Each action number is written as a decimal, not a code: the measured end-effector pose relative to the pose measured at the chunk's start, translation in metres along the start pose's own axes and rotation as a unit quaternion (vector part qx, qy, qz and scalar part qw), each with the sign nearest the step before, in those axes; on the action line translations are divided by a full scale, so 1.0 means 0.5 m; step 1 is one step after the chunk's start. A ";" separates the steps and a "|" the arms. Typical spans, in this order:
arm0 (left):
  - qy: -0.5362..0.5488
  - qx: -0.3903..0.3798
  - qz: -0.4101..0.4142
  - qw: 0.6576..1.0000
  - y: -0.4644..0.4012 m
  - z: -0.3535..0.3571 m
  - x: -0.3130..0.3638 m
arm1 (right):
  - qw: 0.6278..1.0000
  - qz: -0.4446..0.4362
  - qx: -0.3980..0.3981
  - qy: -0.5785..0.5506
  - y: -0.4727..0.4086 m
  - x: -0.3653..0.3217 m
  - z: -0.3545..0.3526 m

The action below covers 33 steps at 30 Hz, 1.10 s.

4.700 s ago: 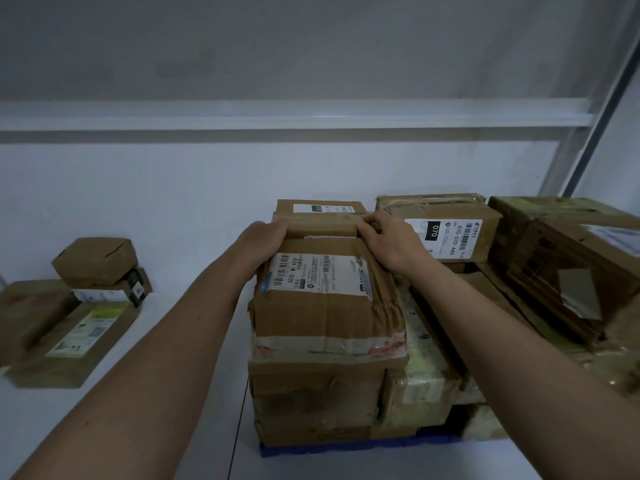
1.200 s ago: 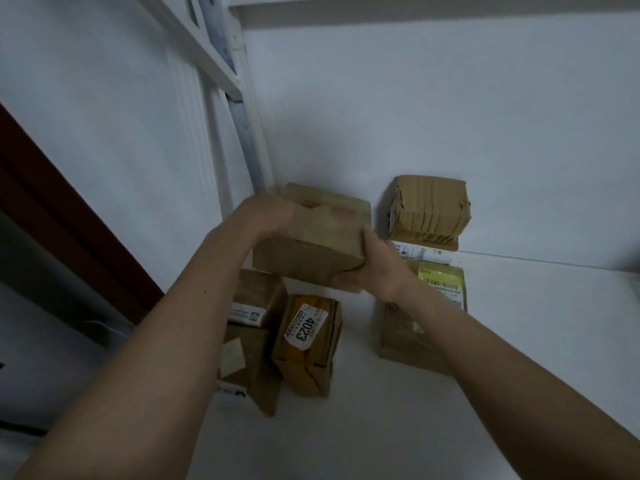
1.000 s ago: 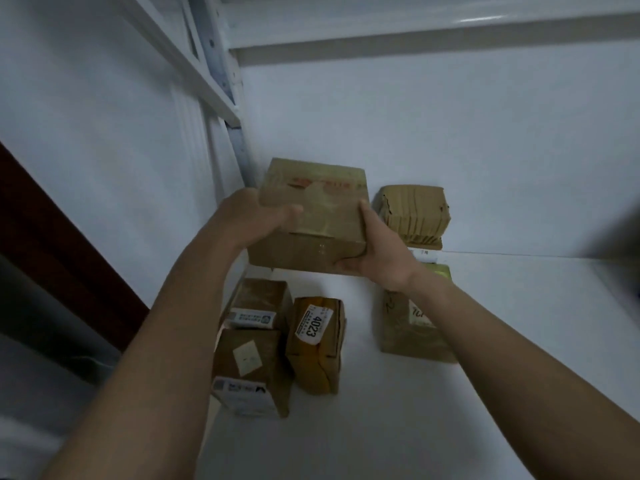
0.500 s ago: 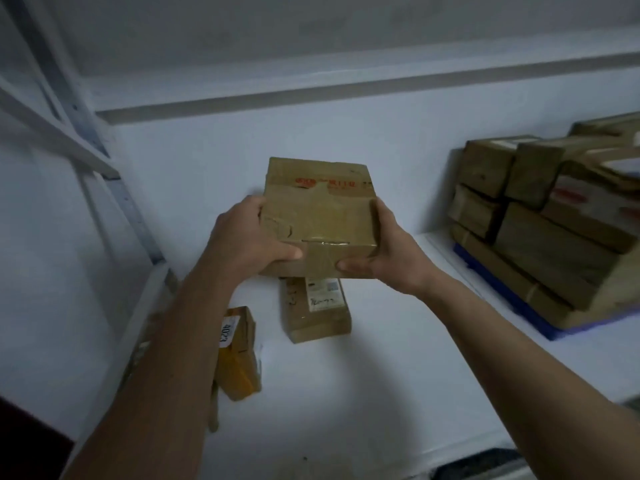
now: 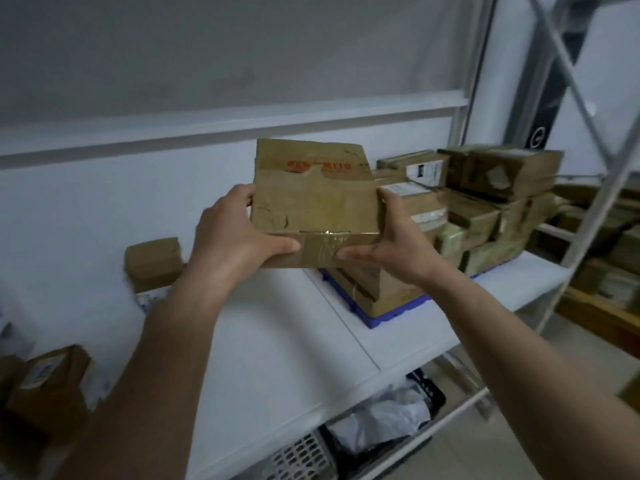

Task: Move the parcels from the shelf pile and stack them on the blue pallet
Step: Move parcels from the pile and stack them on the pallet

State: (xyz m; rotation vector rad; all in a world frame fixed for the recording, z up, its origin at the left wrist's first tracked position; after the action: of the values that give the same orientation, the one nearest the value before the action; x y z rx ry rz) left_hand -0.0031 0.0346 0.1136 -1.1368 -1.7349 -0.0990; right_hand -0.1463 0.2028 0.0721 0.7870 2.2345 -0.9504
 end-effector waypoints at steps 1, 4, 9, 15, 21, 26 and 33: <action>0.006 0.001 0.010 1.000 0.008 0.030 0.033 | 1.000 0.000 0.006 0.008 0.012 0.015 -0.045; 0.040 -0.006 0.039 0.998 0.030 0.126 0.119 | 0.999 0.008 0.025 0.029 0.051 0.061 -0.177; 0.084 -0.034 0.060 0.994 0.055 0.278 0.230 | 0.997 0.031 0.048 0.059 0.106 0.146 -0.348; 0.071 -0.081 0.065 0.992 0.039 0.448 0.291 | 0.992 0.078 0.078 0.067 0.119 0.259 -0.479; 0.067 -0.105 0.094 0.988 -0.019 0.587 0.299 | 0.987 0.099 0.116 0.048 0.069 0.367 -0.539; 0.044 -0.073 0.095 0.992 -0.108 0.657 0.286 | 0.988 0.091 0.103 0.070 -0.030 0.434 -0.556; -0.006 -0.035 0.071 0.997 -0.227 0.711 0.254 | 0.991 0.068 0.050 0.104 -0.189 0.501 -0.548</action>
State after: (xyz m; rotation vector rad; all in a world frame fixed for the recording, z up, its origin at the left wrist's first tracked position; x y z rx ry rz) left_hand -0.3363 0.2441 0.0879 -1.3119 -1.6666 -0.0661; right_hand -0.4531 0.4314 0.0961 1.1142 2.2881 -0.9577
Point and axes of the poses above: each hand's wrist, its own y-axis away from the middle knuckle, its own z-axis out of the palm, x = y × z, the point moved 8 cm from there along -y, towards the middle knuckle, and after that the axes turned 10 degrees about y, right-handed, at the moved point
